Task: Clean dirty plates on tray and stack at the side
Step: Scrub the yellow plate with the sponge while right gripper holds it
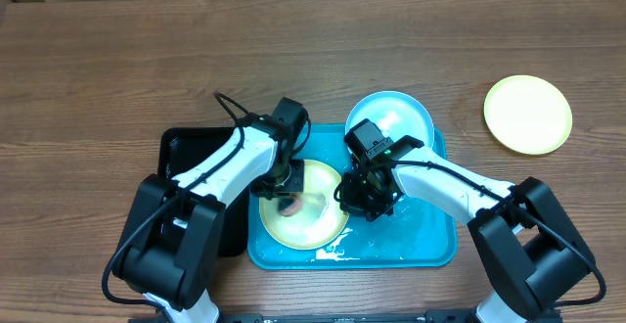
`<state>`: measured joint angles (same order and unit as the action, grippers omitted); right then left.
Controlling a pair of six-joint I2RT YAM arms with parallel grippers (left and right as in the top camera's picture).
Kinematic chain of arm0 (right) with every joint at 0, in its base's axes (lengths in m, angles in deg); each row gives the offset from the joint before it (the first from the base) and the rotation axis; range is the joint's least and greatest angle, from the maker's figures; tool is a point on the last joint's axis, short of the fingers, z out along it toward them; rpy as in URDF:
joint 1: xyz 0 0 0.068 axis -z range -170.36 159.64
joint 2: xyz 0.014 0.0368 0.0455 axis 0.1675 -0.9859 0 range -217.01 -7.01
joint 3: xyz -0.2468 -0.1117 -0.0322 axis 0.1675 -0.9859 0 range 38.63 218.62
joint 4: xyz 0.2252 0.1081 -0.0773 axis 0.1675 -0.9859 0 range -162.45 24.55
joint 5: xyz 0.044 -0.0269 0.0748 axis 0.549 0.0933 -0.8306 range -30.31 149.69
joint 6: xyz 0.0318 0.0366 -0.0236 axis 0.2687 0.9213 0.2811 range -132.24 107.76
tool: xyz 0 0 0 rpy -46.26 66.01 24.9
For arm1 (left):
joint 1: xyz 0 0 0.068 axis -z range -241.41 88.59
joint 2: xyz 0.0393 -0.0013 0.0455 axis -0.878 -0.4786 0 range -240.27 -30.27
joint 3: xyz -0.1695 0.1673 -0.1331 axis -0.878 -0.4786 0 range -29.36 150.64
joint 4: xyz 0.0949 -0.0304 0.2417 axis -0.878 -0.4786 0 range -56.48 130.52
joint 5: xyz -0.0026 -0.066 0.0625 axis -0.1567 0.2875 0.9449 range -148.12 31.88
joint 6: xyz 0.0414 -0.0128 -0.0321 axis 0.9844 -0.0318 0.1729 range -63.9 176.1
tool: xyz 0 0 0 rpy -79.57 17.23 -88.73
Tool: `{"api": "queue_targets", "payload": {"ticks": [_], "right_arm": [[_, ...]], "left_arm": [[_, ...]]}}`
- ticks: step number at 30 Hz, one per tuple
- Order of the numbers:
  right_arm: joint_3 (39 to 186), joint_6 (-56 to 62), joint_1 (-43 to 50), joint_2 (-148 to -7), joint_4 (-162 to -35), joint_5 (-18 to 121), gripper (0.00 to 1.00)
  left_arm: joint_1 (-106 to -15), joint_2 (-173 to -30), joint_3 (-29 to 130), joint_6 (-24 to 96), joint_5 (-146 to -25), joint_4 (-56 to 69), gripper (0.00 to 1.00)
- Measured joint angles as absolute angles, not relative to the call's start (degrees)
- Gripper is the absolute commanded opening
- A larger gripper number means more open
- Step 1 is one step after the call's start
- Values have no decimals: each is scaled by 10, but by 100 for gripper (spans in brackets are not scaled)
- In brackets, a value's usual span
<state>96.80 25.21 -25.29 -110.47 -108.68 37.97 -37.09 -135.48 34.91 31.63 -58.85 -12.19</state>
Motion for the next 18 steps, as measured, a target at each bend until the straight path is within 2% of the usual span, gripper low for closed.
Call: {"api": "queue_targets", "payload": {"ticks": [5,10,18], "right_arm": [[968,252,-253,-1105,-1083,374,4],[968,252,-254,-1105,-1083,371,4],[968,252,-253,-1105,-1092,377,4]], "left_arm": [[-376,-1355,356,301,-520,-161,4],[-374,-1355,357,315,-524,-168,4],[-358,-1355,356,455,-705,-116,4]]}}
